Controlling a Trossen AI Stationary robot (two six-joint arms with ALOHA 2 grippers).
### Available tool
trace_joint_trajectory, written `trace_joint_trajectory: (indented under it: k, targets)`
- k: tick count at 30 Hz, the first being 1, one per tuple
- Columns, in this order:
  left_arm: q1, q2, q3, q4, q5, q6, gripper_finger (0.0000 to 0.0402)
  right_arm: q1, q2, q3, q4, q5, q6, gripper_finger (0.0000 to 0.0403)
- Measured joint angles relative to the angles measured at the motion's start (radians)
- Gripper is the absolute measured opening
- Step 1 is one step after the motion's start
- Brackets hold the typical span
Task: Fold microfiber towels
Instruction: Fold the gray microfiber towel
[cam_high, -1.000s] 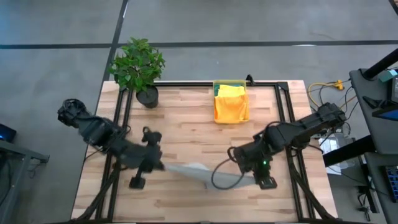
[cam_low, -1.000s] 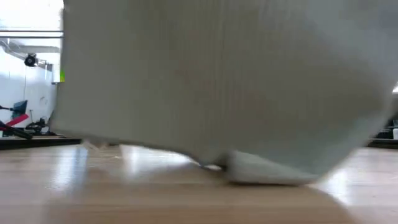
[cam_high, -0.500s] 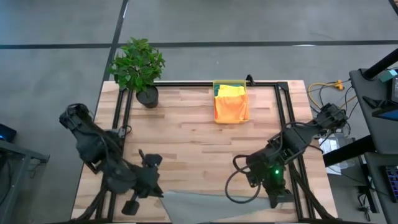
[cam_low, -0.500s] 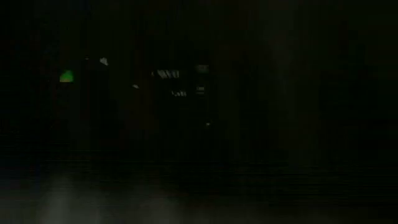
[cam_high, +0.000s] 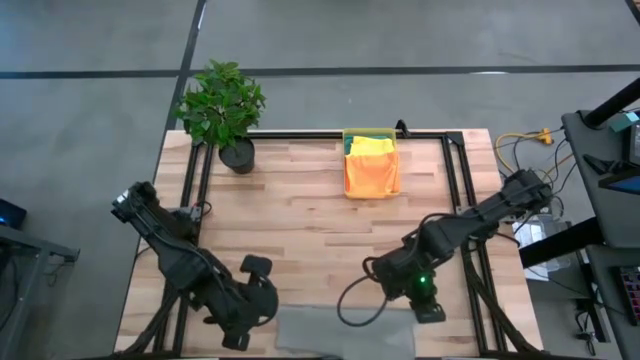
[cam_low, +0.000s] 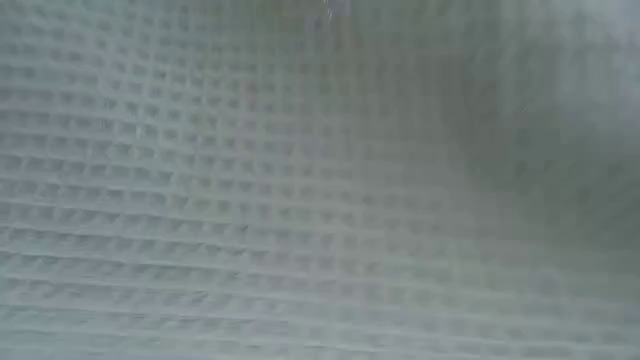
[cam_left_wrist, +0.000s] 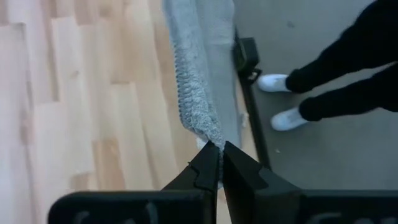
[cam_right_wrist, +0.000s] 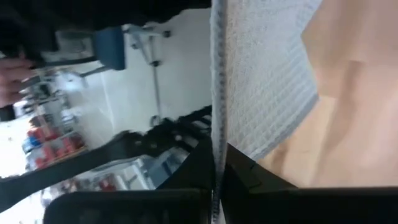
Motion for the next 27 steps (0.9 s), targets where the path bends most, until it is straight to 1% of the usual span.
trace_joint_trajectory:
  k: [3, 6, 11, 17, 20, 25, 27]
  targets:
    - [0.001, -0.006, -0.022, 0.0, -0.034, 0.015, 0.0, -0.024, -0.002, -0.046, -0.001, 0.044, -0.037, 0.0008]
    - [0.011, -0.02, -0.082, 0.001, -0.055, 0.023, 0.0, -0.046, -0.004, -0.081, -0.017, 0.1, -0.083, 0.0008]
    - [0.062, -0.065, -0.252, 0.047, -0.056, 0.022, 0.0, -0.084, -0.005, -0.15, -0.018, 0.158, -0.136, 0.0008]
    - [0.15, -0.145, -0.486, 0.216, -0.031, 0.024, 0.0, -0.124, -0.005, -0.222, -0.016, 0.274, -0.204, 0.0008]
    - [0.193, -0.181, -0.583, 0.307, -0.03, 0.031, 0.0, -0.148, -0.006, -0.255, -0.015, 0.338, -0.232, 0.0008]
    - [0.253, -0.23, -0.709, 0.435, -0.024, 0.055, 0.0, -0.197, -0.006, -0.315, 0.002, 0.446, -0.263, 0.0008]
    - [0.274, -0.236, -0.748, 0.477, -0.021, 0.064, 0.0, -0.221, -0.006, -0.347, 0.048, 0.455, -0.271, 0.0008]
